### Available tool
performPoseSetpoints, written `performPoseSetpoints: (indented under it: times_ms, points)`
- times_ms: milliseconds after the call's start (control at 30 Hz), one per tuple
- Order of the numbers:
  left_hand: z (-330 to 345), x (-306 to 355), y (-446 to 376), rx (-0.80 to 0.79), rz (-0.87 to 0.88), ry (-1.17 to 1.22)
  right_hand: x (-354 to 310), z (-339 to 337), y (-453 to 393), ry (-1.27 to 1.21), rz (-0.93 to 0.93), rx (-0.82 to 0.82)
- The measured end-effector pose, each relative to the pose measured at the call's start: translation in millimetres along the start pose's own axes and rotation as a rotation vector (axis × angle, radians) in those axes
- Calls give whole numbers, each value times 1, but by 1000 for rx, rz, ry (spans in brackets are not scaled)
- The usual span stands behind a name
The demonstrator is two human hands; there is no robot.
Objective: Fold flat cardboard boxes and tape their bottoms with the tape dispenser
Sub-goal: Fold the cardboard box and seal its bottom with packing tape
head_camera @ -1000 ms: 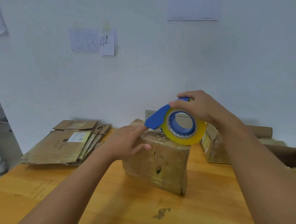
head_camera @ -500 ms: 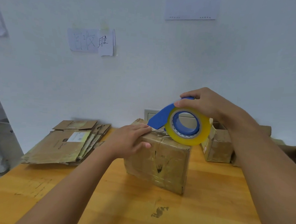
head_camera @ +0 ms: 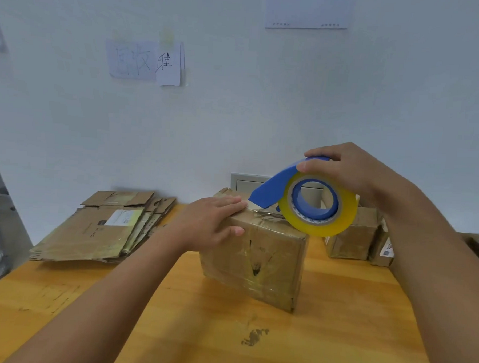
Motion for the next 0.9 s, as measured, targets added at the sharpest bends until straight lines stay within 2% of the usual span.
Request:
performPoseSetpoints:
  times_ms: [333, 467, 633, 900]
  points:
    - [-4, 21, -4, 56, 99, -14, -6, 8, -4, 10, 25, 25]
    - [0, 26, -8, 35, 74, -4, -5, 10, -3, -5, 44, 10]
    - [3, 30, -11, 49, 92, -110, -7, 11, -5, 8, 11, 20]
    - [5, 32, -18, 40, 80, -94, -4, 7, -4, -44, 4, 3]
Point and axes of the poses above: each hand's wrist, its own y-axis away from the middle knuckle, its own z-axis out of the palm, x = y × z, the point moved 9 cm from there along -y, towards the middle knuckle, and after that the axes turned 11 degrees about z, right-handed, at the moved point
